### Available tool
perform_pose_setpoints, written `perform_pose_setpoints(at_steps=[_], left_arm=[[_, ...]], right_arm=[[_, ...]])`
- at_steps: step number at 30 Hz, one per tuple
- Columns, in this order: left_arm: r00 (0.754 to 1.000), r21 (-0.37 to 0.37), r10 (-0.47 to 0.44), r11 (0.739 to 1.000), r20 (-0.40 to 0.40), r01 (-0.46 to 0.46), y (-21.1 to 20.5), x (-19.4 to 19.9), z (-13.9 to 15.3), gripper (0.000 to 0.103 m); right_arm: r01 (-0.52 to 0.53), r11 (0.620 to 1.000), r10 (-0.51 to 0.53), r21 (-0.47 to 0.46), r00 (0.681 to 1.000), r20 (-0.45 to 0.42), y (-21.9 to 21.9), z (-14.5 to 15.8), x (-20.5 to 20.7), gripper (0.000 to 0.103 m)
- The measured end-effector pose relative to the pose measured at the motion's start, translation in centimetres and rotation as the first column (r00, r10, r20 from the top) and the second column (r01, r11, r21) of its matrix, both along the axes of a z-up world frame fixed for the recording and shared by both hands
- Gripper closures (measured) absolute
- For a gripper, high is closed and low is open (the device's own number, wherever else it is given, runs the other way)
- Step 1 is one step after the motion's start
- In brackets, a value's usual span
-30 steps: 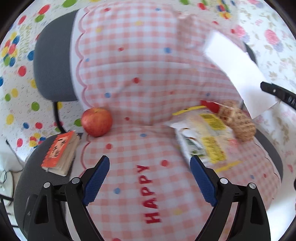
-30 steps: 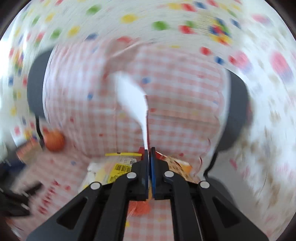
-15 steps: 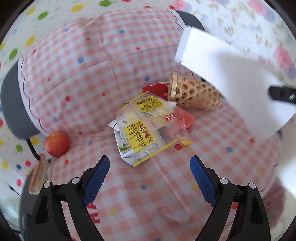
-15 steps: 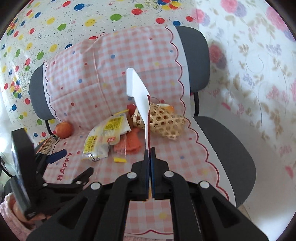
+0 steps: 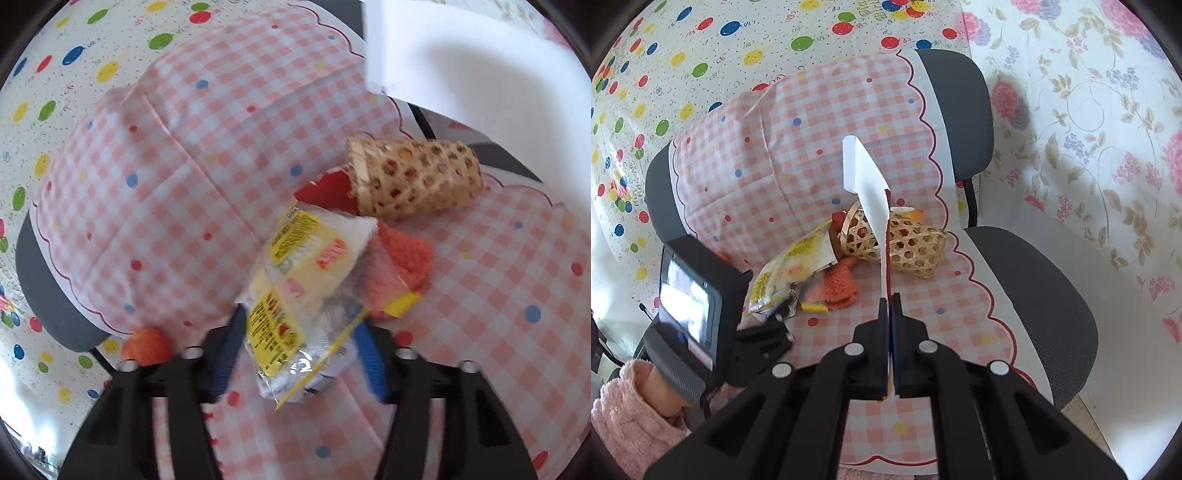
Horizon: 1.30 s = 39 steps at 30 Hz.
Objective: Collect trash
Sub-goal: 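Grasp the white paper card with the right gripper while the left gripper grasps the yellow snack packet, then carry the card and yellow packet to the pink bin and open both grippers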
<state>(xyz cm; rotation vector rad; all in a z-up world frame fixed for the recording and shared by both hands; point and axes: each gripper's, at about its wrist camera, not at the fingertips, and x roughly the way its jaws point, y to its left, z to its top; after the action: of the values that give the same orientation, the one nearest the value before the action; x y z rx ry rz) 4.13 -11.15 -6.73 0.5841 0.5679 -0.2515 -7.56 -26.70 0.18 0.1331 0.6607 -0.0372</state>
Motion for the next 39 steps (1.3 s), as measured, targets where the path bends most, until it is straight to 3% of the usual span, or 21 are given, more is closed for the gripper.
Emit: perform_pose_setpoints(at_steps=[3, 4, 7, 9, 10, 15, 20, 27, 32, 39], left_arm=[[0.999, -0.089, 0.011, 0.996, 0.039, -0.007, 1.5, 0.0, 2.6, 0.067], [0.998, -0.119, 0.020, 0.993, 0.055, -0.013, 2.2, 0.1, 3.5, 0.081], [0.996, -0.247, 0.069, 0.968, 0.062, -0.052, 5.3, 0.9, 6.5, 0.098], [0.994, -0.343, 0.099, 0.936, 0.049, -0.076, 7.6, 1.0, 8.6, 0.099], [0.994, -0.412, 0.098, 0.908, 0.041, -0.072, 9.2, 0.7, 10.0, 0.100], [0.995, -0.568, 0.089, 0.822, 0.053, -0.044, 13.0, -3.2, 14.0, 0.102], [0.996, -0.607, 0.026, 0.794, 0.091, 0.035, 12.6, -8.9, 15.1, 0.102], [0.991, -0.605, -0.099, 0.785, 0.088, 0.132, 8.8, -15.5, 12.4, 0.102], [0.971, -0.593, -0.231, 0.775, 0.058, 0.220, 5.4, -19.0, 9.1, 0.102], [0.926, -0.598, -0.378, 0.747, -0.019, 0.292, 1.6, -22.0, 5.0, 0.102]], right_arm=[[-0.001, 1.000, 0.001, -0.016, 1.000, 0.007, 0.2, 0.2, -0.5, 0.102], [0.001, 1.000, -0.001, -0.021, 1.000, 0.012, 0.2, 0.2, -0.8, 0.102], [0.009, 1.000, -0.009, -0.017, 0.999, 0.031, 0.1, 0.6, -1.2, 0.102], [0.016, 1.000, -0.015, -0.014, 0.999, 0.047, 0.1, 0.9, -1.8, 0.102], [0.017, 1.000, -0.016, -0.015, 0.998, 0.055, 0.3, 1.0, -2.1, 0.102], [0.025, 1.000, -0.024, -0.008, 0.995, 0.092, 0.4, 1.8, -4.0, 0.102], [0.049, 0.999, -0.049, 0.001, 0.991, 0.123, 0.1, 2.5, -6.2, 0.102], [0.142, 0.990, -0.141, -0.003, 0.984, 0.110, -1.3, 1.9, -11.1, 0.102], [0.239, 0.971, -0.237, -0.030, 0.970, 0.060, -2.6, 0.0, -15.6, 0.102], [0.386, 0.921, -0.388, -0.053, 0.920, -0.053, -4.4, -4.3, -21.9, 0.102]])
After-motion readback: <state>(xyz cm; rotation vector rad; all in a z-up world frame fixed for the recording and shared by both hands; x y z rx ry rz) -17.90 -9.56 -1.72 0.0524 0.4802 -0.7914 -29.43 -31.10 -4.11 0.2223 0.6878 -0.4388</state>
